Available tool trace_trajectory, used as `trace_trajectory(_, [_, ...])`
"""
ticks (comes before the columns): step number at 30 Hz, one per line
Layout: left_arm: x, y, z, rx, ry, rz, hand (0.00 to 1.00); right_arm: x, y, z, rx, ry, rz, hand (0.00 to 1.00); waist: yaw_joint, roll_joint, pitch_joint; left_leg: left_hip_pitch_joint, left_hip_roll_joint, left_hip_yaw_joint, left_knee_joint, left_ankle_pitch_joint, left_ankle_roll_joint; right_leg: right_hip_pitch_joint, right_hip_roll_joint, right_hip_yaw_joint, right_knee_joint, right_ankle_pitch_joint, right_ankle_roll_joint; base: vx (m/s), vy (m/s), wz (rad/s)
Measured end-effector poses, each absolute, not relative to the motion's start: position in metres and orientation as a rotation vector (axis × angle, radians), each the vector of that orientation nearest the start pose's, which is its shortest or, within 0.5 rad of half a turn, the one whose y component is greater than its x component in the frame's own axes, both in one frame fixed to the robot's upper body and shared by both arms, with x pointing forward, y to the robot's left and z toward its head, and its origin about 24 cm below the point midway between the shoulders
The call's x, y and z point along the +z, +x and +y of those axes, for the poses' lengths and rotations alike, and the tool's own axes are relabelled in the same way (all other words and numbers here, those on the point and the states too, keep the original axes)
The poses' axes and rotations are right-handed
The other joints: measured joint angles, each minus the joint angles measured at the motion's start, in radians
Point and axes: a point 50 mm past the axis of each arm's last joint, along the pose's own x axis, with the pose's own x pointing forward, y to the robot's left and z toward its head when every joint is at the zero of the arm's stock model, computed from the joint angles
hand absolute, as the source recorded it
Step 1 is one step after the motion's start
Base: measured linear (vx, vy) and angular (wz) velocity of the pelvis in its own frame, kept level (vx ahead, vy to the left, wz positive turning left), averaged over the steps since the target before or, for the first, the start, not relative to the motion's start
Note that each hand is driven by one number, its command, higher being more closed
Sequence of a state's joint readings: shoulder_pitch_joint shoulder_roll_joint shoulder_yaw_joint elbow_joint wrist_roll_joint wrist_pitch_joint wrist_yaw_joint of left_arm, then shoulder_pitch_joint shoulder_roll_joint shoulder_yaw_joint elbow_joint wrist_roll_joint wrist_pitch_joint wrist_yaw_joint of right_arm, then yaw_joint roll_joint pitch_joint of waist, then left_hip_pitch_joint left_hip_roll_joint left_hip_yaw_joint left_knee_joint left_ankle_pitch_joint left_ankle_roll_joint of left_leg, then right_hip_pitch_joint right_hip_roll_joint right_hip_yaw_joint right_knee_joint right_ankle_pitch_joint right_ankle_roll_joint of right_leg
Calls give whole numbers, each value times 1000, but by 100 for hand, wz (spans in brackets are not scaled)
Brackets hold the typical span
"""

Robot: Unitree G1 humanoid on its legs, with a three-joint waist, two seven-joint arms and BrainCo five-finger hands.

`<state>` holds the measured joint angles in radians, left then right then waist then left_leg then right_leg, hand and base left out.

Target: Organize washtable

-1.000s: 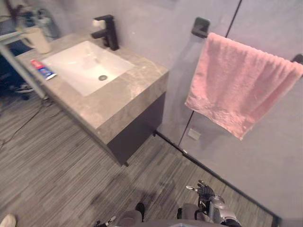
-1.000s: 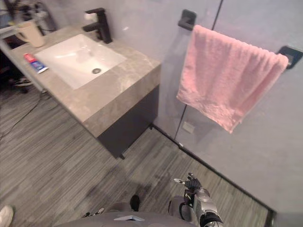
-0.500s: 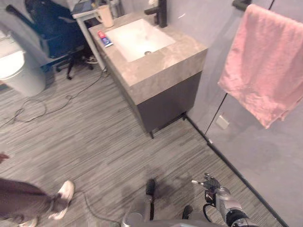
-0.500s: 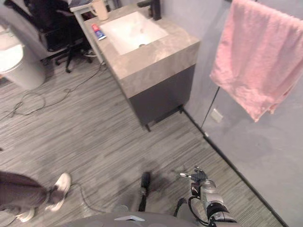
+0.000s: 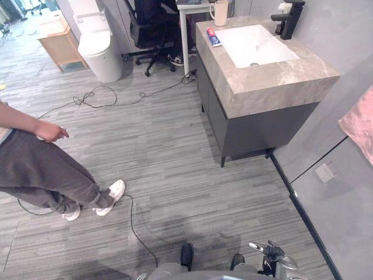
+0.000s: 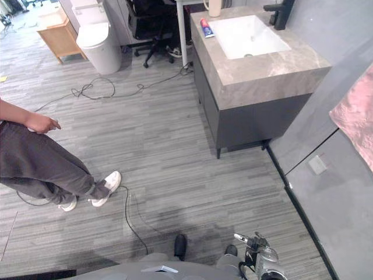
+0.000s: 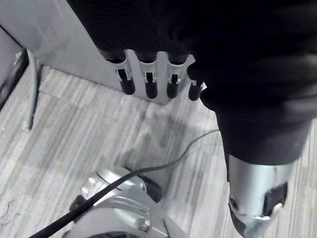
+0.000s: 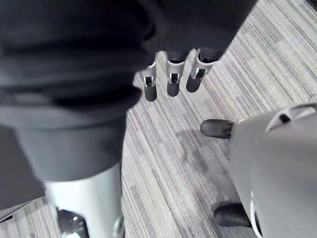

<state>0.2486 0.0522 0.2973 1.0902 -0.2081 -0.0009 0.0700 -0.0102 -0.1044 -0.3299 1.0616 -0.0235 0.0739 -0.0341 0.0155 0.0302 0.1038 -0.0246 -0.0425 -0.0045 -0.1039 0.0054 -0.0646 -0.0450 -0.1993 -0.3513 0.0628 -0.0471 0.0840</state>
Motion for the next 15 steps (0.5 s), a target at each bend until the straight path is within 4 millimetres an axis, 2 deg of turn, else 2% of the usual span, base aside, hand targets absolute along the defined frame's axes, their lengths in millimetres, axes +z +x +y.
trace_trajectory(5, [-172, 6, 211, 568, -233, 1289, 0, -155, 113, -224, -361, 62, 1124, 0, 11, -11, -6, 4, -4, -4, 0, 2, 3, 33, 9, 7, -52, 13, 20, 26, 15, -7])
trace_trajectory(8, [-171, 6, 214, 577, -227, 1287, 0, -158, 109, -221, -355, 69, 1149, 0, 31, -27, -17, 10, -14, -24, 2, 10, 18, 47, -1, -20, -37, 5, 33, 93, -2, 21])
trace_trajectory(11, [-169, 11, 222, 591, -216, 1266, 0, -160, 107, -216, -358, 85, 1151, 0, 31, -68, -4, -12, -70, -88, 134, -40, 89, 47, -87, -89, 109, -81, 121, 163, 16, 82])
trace_trajectory(12, [-169, 11, 226, 593, -204, 1266, 0, -161, 103, -214, -359, 89, 1159, 0, 34, -85, -3, -43, -90, -105, 222, -59, 107, 49, -124, -114, 207, -94, 132, 155, -26, 84])
trace_trajectory(13, [-169, 9, 226, 597, -205, 1278, 0, -161, 103, -213, -360, 92, 1155, 0, 37, -92, 9, -46, -106, -130, 286, -105, 128, 24, -166, -95, 372, -97, 80, 143, -1, 79])
trace_trajectory(14, [-170, 8, 225, 597, -208, 1282, 0, -161, 103, -212, -360, 96, 1150, 0, 36, -88, 10, -41, -103, -149, 306, -119, 135, -15, -176, -71, 480, -70, 38, 141, 61, 63])
trace_trajectory(15, [-169, 12, 225, 592, -209, 1272, 0, -161, 104, -209, -367, 126, 1137, 0, 32, -71, 16, -24, -89, -168, 319, -136, 145, -82, -176, -29, 610, -22, -14, 145, 63, 45])
